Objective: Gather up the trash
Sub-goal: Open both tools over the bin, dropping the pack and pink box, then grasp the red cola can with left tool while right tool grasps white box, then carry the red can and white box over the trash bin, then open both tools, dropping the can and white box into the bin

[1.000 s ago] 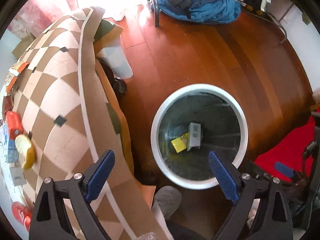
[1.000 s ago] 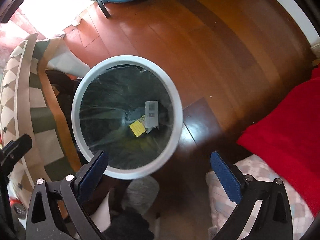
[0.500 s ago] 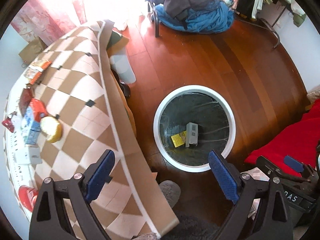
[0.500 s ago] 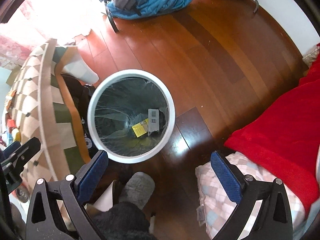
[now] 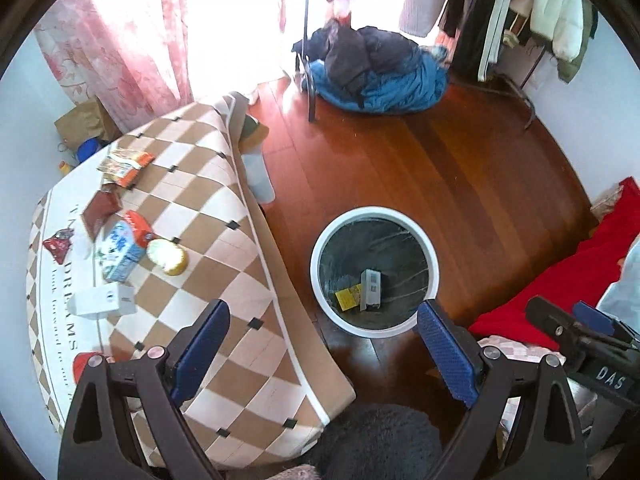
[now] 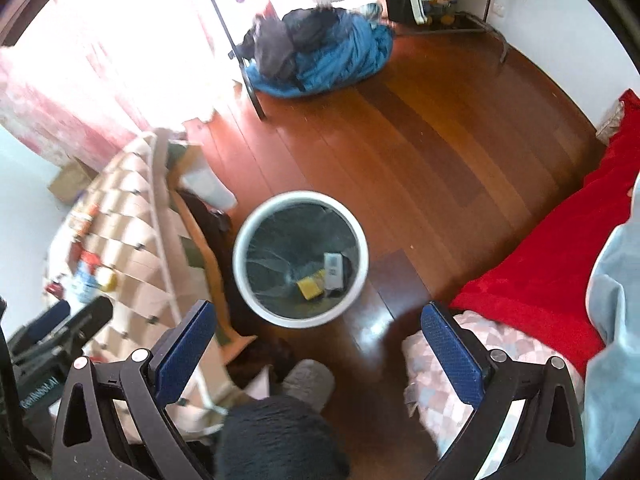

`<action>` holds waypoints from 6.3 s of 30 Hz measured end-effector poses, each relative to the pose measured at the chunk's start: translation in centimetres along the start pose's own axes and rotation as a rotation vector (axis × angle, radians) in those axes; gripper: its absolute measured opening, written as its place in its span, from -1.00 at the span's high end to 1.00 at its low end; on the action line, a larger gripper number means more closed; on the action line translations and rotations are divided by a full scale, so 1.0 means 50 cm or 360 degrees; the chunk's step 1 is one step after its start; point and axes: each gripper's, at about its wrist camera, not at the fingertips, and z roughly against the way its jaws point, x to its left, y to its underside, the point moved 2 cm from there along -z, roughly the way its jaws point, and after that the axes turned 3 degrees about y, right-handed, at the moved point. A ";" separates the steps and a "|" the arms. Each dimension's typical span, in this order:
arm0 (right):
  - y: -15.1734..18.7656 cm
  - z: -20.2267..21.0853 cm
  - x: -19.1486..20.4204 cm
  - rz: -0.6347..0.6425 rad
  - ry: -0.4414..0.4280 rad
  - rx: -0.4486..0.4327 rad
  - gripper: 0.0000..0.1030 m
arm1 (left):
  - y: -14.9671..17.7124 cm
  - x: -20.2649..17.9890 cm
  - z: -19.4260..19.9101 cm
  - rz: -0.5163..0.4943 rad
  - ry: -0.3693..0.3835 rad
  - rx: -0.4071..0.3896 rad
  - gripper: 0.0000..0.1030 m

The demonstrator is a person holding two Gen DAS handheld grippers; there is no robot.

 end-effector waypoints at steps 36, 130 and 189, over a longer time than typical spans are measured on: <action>0.200 -0.266 0.546 0.0450 -0.0127 0.0319 -1.00 | 0.295 0.585 -0.097 0.1334 0.0305 0.0025 -0.66; 0.122 0.043 0.371 0.0285 -0.0475 -0.0063 0.21 | 0.148 0.285 0.175 0.0221 -0.0076 -0.0304 0.21; -0.014 -0.331 -0.018 0.0107 0.0099 0.0354 -1.00 | -0.030 -0.021 -0.256 -0.0021 -0.0082 0.0224 -0.84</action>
